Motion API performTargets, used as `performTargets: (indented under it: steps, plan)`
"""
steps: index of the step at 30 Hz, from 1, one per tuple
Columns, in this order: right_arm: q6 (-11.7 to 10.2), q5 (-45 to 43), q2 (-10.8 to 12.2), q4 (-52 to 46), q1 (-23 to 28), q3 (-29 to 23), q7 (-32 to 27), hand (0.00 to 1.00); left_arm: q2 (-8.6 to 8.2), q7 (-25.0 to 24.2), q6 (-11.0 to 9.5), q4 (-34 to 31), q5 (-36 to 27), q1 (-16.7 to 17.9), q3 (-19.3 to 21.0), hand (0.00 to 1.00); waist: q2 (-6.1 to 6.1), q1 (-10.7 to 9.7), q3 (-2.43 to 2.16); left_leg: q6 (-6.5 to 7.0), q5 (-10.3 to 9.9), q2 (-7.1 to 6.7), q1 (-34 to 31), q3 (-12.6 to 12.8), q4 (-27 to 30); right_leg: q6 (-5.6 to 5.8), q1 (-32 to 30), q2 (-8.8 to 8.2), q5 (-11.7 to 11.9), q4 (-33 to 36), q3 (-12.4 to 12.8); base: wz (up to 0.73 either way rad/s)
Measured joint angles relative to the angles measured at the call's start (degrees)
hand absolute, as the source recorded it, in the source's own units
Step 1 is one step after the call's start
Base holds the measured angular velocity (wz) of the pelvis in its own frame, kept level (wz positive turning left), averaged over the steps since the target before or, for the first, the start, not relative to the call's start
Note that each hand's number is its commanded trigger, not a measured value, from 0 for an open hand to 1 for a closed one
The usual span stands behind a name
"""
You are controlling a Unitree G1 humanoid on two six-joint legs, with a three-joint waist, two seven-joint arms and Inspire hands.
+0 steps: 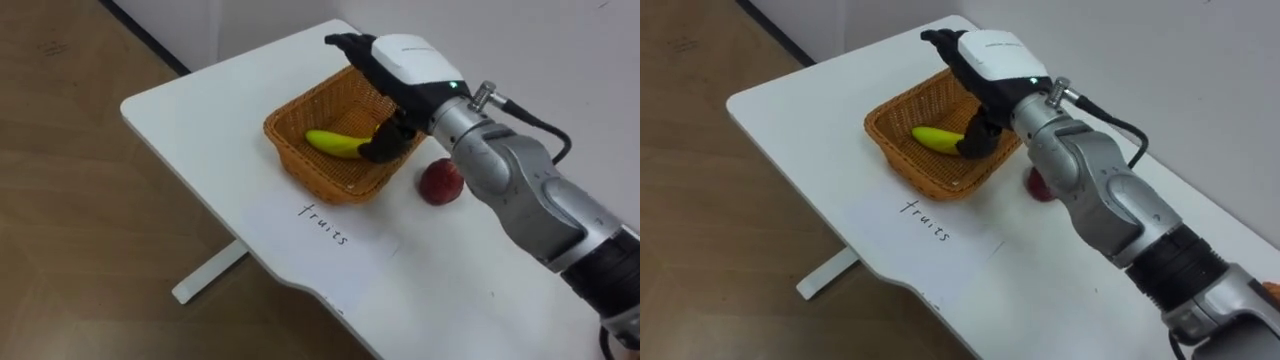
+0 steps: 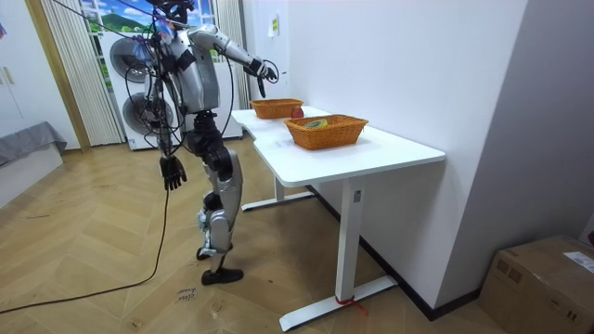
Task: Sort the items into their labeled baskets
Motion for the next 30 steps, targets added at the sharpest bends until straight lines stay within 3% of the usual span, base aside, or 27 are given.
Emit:
performTargets:
  steps: [4, 6, 7, 9, 12, 16, 21, 25, 26, 28, 30]
  plan:
    - [-0.02, 6.56, 0.05, -0.01, 0.01, -3.78, -2.92, 0.0, -0.15, 0.08, 0.09, -1.03, 0.01, 1.46, 0.14, 0.0, 0.96, -0.77, -0.05, 0.03, 0.02, -0.12, 0.99, -0.09, -0.16, 0.01, 1.1, 0.0, 0.0, -0.11, -0.17, 0.06]
    - [-0.23, 9.42, 0.46, -0.04, 0.01, -5.46, -5.01, 0.0, -0.52, 0.22, 0.41, -1.37, 0.09, 2.32, 0.09, 0.0, 1.77, -1.86, -0.36, 0.04, 0.01, -0.1, 1.44, -0.62, -0.15, 0.03, 1.62, -0.02, 0.02, -0.1, -0.39, 0.11]
    - [-0.71, 11.33, 1.15, -0.03, 0.05, -7.43, -5.92, 0.0, -1.13, 0.15, 0.51, -1.4, 0.2, 2.58, 0.08, 0.0, 2.61, -2.57, -0.14, 0.06, 0.0, -0.1, 1.94, -0.61, -0.15, 0.03, 2.25, -0.01, 0.02, -0.12, -0.45, 0.03]
    - [-1.5, 13.67, 1.76, -0.03, 0.18, -10.09, -7.71, 0.0, -2.17, -0.41, 0.51, -1.47, 0.67, 3.37, 0.07, 0.0, 3.89, -3.4, -0.66, 0.06, 0.0, -0.14, 2.47, -0.33, -0.35, 0.04, 2.6, -0.01, 0.02, -0.11, -0.37, -0.05]
    - [-2.06, 20.09, 1.74, 0.23, 0.27, -11.86, -9.23, 0.0, -2.95, -1.02, 0.54, -1.6, 0.8, 4.15, 0.08, 0.0, 4.93, -5.1, -0.81, -0.01, 0.02, -0.07, 3.09, -0.24, -0.46, 0.05, 3.28, 0.15, 0.01, -0.12, -0.32, 0.0]
    - [-2.61, 26.29, 1.75, 0.9, 2.42, -13.76, -11.01, 0.0, -4.38, -0.92, 0.62, -2.75, 0.56, 4.55, -0.04, 0.0, 5.81, -6.23, -0.56, -0.1, 0.09, 0.02, 3.77, 0.09, -0.46, 0.05, 3.81, 0.0, 0.01, -0.11, -0.22, -0.02]
    - [-2.58, 28.77, 1.93, 1.6, 6.87, -17.86, -12.91, 0.0, -5.68, -1.18, 0.88, -3.87, 0.54, 5.42, -0.13, 0.0, 6.7, -8.25, -0.71, 0.06, 0.18, -0.06, 3.81, 0.29, -0.33, 0.12, 3.99, -0.46, -0.03, -0.09, -0.35, -0.01]
    - [-3.04, 31.28, 3.2, 3.46, 6.88, -20.01, -14.78, 0.0, -5.7, -1.89, 1.09, -3.92, 0.68, 5.85, -1.15, 0.0, 7.46, -9.99, -1.16, 0.21, 0.26, -0.46, 4.15, 0.33, -0.34, 0.14, 4.27, -0.41, -0.02, -0.01, -0.45, 0.0]
    - [-3.05, 31.84, 3.29, 4.23, 6.88, -20.02, -15.02, 0.0, -5.71, -2.37, 1.07, -3.94, 0.65, 5.85, -1.33, 0.0, 7.68, -10.67, -1.18, 0.29, 0.32, -0.51, 4.35, 0.31, -0.35, 0.14, 4.42, -0.47, -0.02, 0.01, -0.34, 0.0]
    - [-3.05, 33.26, 3.74, 4.7, 7.03, -20.02, -15.07, 0.0, -5.7, -2.39, 1.07, -3.91, 0.64, 5.85, -2.46, 0.0, 8.33, -10.98, -0.77, 0.33, 0.32, -0.56, 4.98, 0.32, -0.41, 0.14, 4.98, -0.52, -0.02, -0.01, -0.3, -0.02]
    - [-3.23, 35.14, 4.62, 4.7, 7.75, -20.02, -15.06, 0.0, -5.64, -2.38, 1.07, -3.81, 0.64, 5.74, -3.35, 0.0, 8.88, -11.93, -0.86, 0.39, 0.36, -0.66, 5.02, 0.24, -0.38, 0.17, 5.06, -0.62, -0.04, -0.01, -0.11, 0.0]
